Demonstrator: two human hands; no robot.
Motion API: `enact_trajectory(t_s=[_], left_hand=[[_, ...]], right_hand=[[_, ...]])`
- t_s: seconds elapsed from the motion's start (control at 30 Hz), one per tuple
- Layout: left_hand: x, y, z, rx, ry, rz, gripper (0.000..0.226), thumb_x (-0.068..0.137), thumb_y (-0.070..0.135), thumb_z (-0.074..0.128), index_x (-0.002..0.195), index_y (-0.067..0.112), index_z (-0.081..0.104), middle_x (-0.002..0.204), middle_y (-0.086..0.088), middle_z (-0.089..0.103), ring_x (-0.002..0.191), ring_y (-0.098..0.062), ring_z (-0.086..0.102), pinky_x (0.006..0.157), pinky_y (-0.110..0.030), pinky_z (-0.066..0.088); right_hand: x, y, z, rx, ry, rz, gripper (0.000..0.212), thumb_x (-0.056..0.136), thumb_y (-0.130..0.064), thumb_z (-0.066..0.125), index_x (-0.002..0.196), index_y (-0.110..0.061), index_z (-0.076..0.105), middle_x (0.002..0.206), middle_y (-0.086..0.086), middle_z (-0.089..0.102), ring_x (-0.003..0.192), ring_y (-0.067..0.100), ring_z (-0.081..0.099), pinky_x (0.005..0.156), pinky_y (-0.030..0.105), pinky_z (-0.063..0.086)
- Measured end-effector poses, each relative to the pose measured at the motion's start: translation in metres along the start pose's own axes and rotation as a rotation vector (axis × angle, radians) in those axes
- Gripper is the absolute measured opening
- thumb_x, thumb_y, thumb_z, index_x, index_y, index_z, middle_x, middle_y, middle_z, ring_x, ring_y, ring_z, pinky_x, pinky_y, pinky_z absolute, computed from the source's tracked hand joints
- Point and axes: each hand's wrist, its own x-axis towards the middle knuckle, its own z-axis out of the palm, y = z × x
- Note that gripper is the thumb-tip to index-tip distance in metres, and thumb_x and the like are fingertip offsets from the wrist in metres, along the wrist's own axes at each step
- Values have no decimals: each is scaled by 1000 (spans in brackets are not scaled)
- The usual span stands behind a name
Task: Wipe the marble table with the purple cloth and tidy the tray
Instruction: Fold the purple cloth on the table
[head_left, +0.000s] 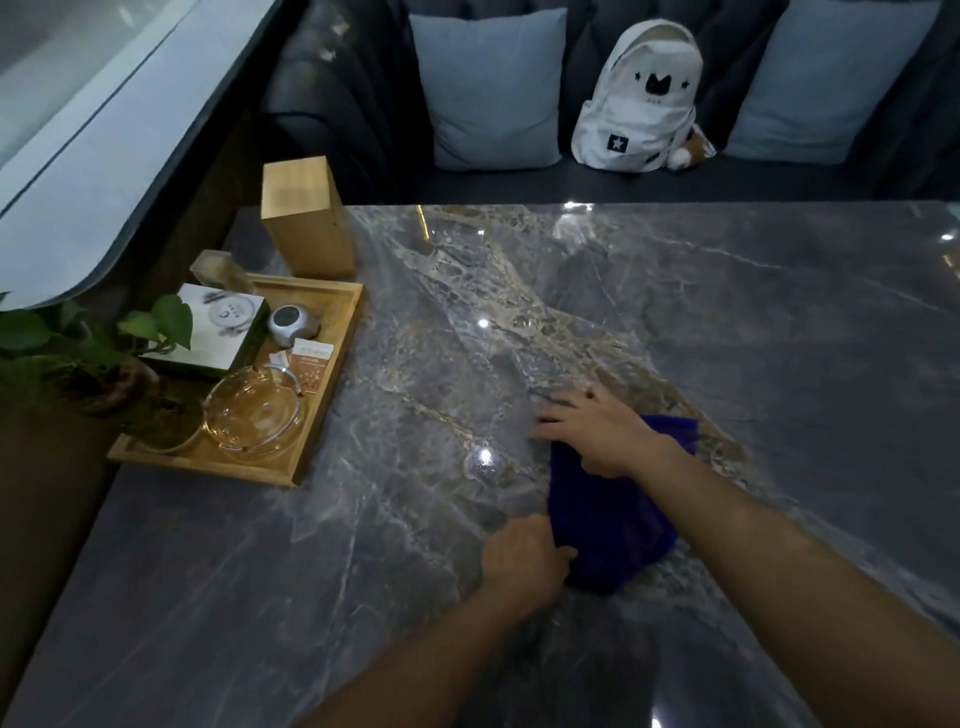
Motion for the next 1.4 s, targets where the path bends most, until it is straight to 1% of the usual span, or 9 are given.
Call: enact_trajectory(t_s=[0.17,0.3,0.43,0.6,0.77,0.9,1.03,1.17,1.4], left_hand=[[-2,-8,-1,-422,103,100,6,83,17,59,85,13,55,97,-5,51,88,-19,55,78,-32,47],[0,-21,-21,-815,164,133,26,78,-1,59,65,16,44,62,1,47,57,-8,45,59,-30,38],[2,-24,-70,-999,260,193,24,81,-7,62,72,10,47,67,-9,55,60,-14,53,52,-21,42],[-6,-30,-130,-795,451,361,19,81,-1,64,75,13,53,72,-12,63,68,-26,61,62,-37,50],[-40,-33,-160,-461,453,429,13,84,8,63,80,16,53,75,0,62,63,-3,58,59,-20,48],[-66,-42,-162,-400,181,395,14,84,9,64,79,16,52,74,-13,63,59,-12,57,49,-23,46],[-74,-59,-159,-467,-147,360,16,83,8,65,78,17,52,61,6,59,54,-7,53,45,-21,42],[-52,-82,-153,-529,-414,236,12,85,7,62,83,14,53,64,9,60,54,-3,53,46,-17,41],[35,-102,-148,-258,-86,21,8,88,9,58,96,8,56,92,-7,57,75,-16,55,60,-24,46]], right_hand=[[3,18,-4,-13,42,-92,28,74,-6,51,97,-20,59,113,-3,58,117,18,44,94,35,18],[-2,38,-14,351,26,44,26,67,-6,52,66,-30,40,76,-3,56,81,25,55,74,35,37],[-11,53,-32,583,107,121,45,77,-4,54,115,-27,59,102,-2,59,98,22,55,77,31,41],[-16,60,-51,561,407,0,10,77,-5,65,87,-4,68,92,6,62,95,24,56,84,38,40],[-37,50,-70,823,236,-57,10,81,-7,66,80,-17,69,71,-2,65,68,12,59,66,32,45],[-52,45,-75,982,-118,-185,6,81,-5,67,84,-7,71,72,1,69,69,12,64,65,25,48],[-55,34,-75,1092,-461,-283,16,82,-2,64,80,-18,69,74,-8,72,74,7,67,67,19,51],[-30,20,-55,1056,-559,-248,12,82,-8,65,86,-18,71,90,6,72,89,23,66,84,44,52],[42,8,-28,832,-288,23,27,85,-13,62,62,-24,55,68,-6,55,66,9,51,59,23,39]])
